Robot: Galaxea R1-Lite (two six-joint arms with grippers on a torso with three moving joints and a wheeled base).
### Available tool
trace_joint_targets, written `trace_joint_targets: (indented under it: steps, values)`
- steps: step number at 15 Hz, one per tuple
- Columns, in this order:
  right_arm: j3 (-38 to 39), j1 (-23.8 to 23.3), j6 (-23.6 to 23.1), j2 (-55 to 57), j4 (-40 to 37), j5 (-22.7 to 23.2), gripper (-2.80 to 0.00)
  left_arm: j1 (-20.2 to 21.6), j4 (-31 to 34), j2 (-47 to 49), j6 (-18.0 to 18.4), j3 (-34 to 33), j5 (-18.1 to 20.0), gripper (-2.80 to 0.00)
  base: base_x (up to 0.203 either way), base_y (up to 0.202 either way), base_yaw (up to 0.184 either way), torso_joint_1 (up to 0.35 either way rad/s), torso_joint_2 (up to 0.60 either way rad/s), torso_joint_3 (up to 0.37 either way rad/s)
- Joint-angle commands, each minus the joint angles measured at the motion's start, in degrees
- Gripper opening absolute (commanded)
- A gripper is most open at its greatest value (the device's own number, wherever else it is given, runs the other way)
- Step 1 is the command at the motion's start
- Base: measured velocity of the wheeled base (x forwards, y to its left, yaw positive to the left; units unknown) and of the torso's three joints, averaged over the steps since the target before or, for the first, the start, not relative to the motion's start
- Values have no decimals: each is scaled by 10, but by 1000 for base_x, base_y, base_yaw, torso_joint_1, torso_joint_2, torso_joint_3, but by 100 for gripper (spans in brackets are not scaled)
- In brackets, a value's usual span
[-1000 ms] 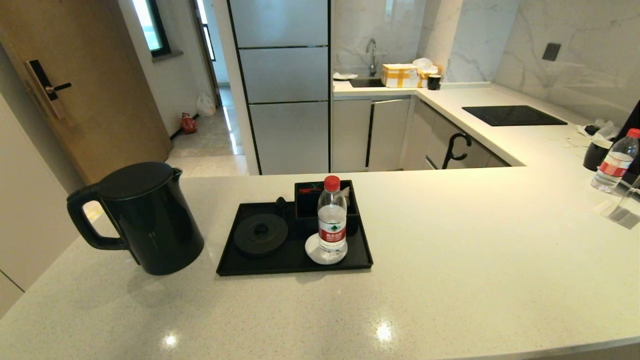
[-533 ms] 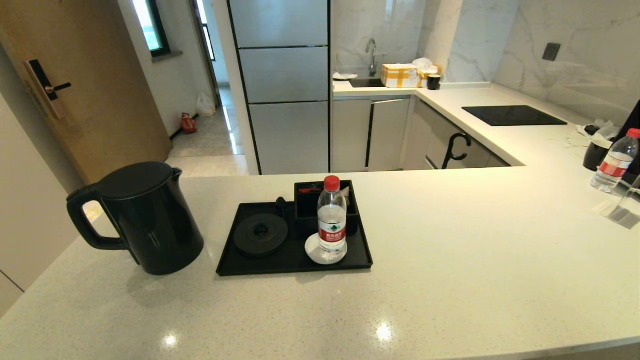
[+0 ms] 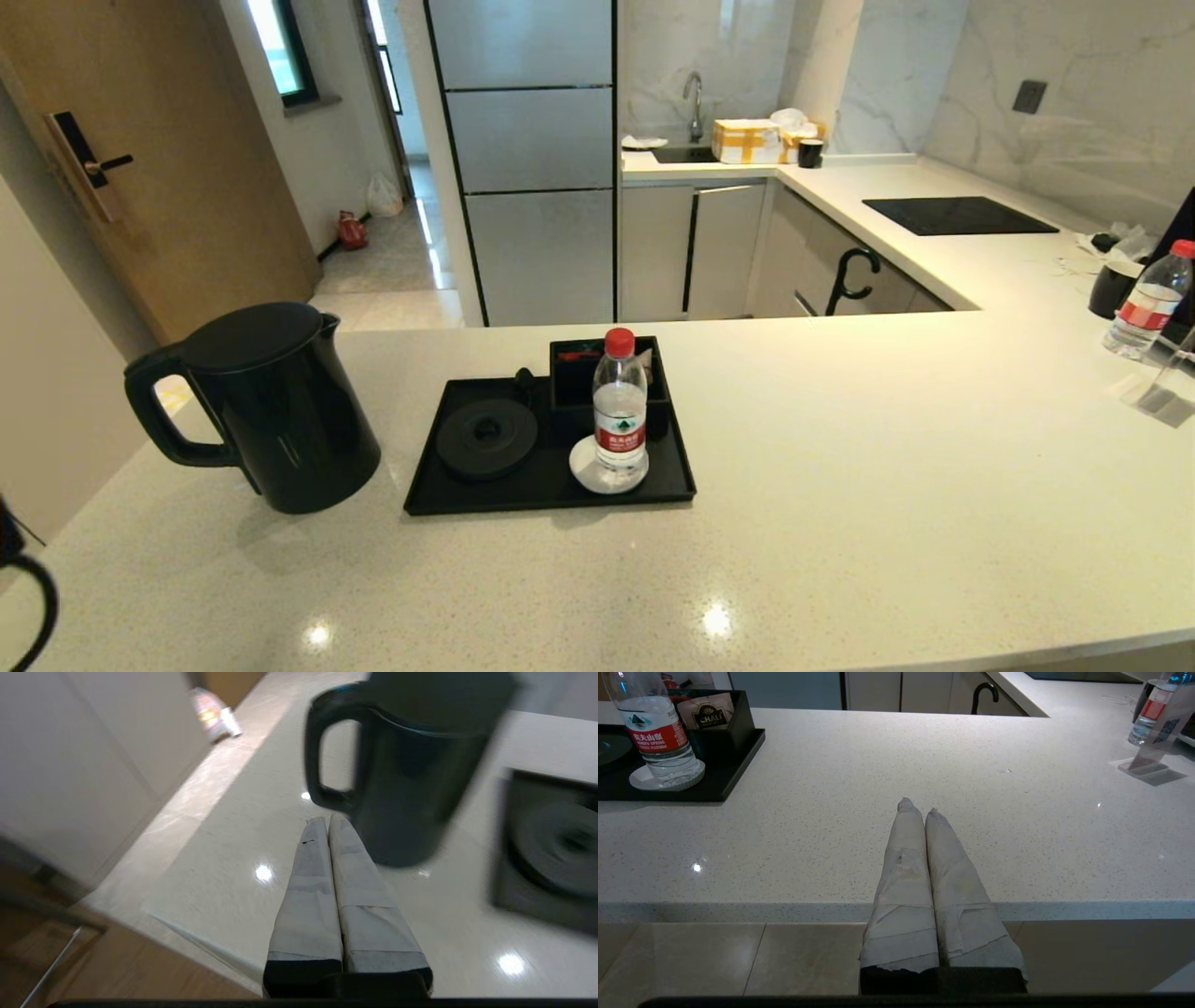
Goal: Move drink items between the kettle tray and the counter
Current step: Return the kettle to its original position
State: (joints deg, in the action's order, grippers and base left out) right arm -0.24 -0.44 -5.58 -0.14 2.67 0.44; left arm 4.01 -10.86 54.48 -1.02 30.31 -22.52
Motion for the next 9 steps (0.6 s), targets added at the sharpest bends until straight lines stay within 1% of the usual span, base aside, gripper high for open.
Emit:
trace_joint_targets:
  steps: [1,3,4,7,9]
  values:
    - [1,0,0,1,1,0,-280,19,-120,157,0,-12,-16,-280,0,0,0,0,0,0]
    - [1,0,0,1,1,0,-280,46,-245,248,-1,-27,-30,-280,0,0,0,0,0,0]
    - [1,0,0,1,1,0,-280,62,-304,273,-1,-34,-37,-280,0,0,0,0,0,0]
    - [1,1,0,1,1,0,-280,92,-389,361,-1,-42,-41,-280,0,0,0,0,0,0]
    - [1,0,0,1,1,0,-280,104,-444,415,1,-48,-42,-280,0,0,0,0,0,0]
